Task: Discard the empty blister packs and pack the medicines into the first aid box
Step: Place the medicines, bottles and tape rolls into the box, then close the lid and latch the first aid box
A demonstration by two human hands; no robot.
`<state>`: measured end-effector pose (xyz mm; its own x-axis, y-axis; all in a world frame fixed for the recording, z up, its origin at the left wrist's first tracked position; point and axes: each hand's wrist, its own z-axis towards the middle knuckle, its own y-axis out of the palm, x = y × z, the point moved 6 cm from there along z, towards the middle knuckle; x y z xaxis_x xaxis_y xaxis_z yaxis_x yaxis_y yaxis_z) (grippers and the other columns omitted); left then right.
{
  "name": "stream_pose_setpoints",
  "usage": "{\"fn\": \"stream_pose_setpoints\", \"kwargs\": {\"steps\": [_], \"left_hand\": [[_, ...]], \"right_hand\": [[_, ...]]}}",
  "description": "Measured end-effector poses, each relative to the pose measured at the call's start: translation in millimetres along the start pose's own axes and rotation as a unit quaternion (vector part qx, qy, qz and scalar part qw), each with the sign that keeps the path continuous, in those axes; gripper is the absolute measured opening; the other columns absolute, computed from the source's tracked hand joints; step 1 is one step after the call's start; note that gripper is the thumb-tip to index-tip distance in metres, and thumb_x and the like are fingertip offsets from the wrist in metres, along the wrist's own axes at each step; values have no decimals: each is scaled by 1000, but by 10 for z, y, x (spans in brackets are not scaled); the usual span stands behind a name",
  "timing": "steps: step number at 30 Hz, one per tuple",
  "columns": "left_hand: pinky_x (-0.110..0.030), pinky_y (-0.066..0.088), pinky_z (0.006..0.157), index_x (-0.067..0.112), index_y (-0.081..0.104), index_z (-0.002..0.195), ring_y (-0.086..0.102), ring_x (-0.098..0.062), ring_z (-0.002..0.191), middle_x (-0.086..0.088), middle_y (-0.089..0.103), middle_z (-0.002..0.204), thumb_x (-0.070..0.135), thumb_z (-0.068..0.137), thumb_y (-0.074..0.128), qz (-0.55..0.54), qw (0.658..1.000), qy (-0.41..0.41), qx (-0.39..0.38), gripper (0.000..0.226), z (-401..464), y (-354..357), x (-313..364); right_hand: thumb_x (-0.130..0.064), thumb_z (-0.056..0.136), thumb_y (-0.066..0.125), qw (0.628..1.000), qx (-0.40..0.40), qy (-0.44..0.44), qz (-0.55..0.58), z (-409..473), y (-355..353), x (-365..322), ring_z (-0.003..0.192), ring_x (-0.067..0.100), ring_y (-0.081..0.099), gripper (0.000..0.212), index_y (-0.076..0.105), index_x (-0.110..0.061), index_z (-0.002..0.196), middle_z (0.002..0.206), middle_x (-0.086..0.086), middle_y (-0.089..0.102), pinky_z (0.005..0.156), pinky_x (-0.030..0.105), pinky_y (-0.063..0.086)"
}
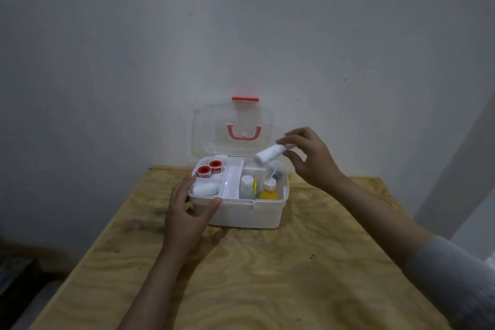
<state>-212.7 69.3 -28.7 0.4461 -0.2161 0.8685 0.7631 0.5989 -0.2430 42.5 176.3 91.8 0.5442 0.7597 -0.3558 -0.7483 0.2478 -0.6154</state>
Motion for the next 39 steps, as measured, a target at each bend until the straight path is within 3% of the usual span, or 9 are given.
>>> {"fn": "stream_pose_setpoints", "kwargs": {"steps": [5, 11, 15, 17, 23, 26, 29, 34, 39], "left_hand": [[-24, 49, 87, 25, 47, 136, 42, -6, 123, 16, 40, 136, 36, 71, 78, -9, 1000, 2, -3, 72, -6, -12, 15], [-26, 49, 93, 36, 46, 132, 43, -3, 123, 18, 42, 135, 40, 71, 79, -10, 1000, 4, -7, 70, -4, -38, 19], [-14, 46, 87, 38, 44, 132, 43, -2, 122, 20, 41, 135, 43, 70, 78, -14, 1000, 2, -7, 71, -13, -33, 32], [-19, 48, 90, 37, 45, 132, 43, -3, 123, 18, 42, 136, 43, 70, 78, -16, 1000, 6, -5, 71, -5, -30, 20], [-24, 47, 91, 38, 44, 132, 41, -4, 126, 19, 40, 138, 46, 69, 77, -7, 1000, 5, -1, 72, -2, -21, 1], [-29, 50, 94, 36, 46, 133, 41, -5, 127, 19, 40, 139, 50, 67, 75, -11, 1000, 2, -4, 74, -3, -21, -2], [-31, 51, 94, 33, 45, 135, 41, -6, 127, 18, 40, 140, 50, 67, 75, -8, 1000, -4, -5, 77, -8, -21, 12], [-29, 52, 91, 42, 40, 134, 45, -4, 123, 22, 42, 135, 46, 69, 77, -16, 1000, -9, -7, 75, -22, -14, 17], [-25, 51, 86, 32, 23, 147, 44, -10, 122, 8, 40, 146, 39, 70, 79, -27, 998, -45, -26, 96, -21, 5, 45]], "right_hand": [[-4, 82, 65, 970, -234, -48, -42, 330, 578, -506, 100, 20, 53, 28, 69, -16, 107, 111, 10, 55, 88, 28, 46], [1, 79, 63, 935, -344, -18, -81, 468, 1046, -492, 99, 20, 55, 37, 69, -23, 107, 115, 6, 62, 86, 32, 49], [-7, 83, 63, 968, -249, 12, -20, 528, 874, -457, 105, 17, 55, 30, 67, -21, 109, 118, 5, 59, 92, 23, 40], [-13, 82, 65, 985, -173, 8, -3, 584, 688, -431, 101, 16, 57, 26, 67, -18, 108, 114, 6, 62, 90, 23, 42], [-23, 80, 66, 997, 2, 19, -75, 768, 270, -186, 119, 30, 48, 35, 63, -17, 115, 127, 11, 58, 100, 44, 42], [-33, 81, 63, 988, -3, 72, -138, 836, 256, -32, 126, 32, 40, 50, 51, -22, 129, 137, 9, 50, 103, 49, 38], [-39, 85, 60, 985, -36, 104, -131, 849, 306, -10, 119, 32, 42, 54, 47, -21, 133, 128, 12, 50, 93, 46, 46], [-44, 85, 60, 993, 52, 92, -42, 699, 205, -297, 98, 26, 43, 41, 61, -16, 114, 97, 6, 41, 78, 30, 37], [-40, 85, 60, 994, 48, 95, 36, 242, 237, -510, 95, 20, 49, 32, 63, -16, 106, 99, 7, 47, 84, 27, 41]]}}
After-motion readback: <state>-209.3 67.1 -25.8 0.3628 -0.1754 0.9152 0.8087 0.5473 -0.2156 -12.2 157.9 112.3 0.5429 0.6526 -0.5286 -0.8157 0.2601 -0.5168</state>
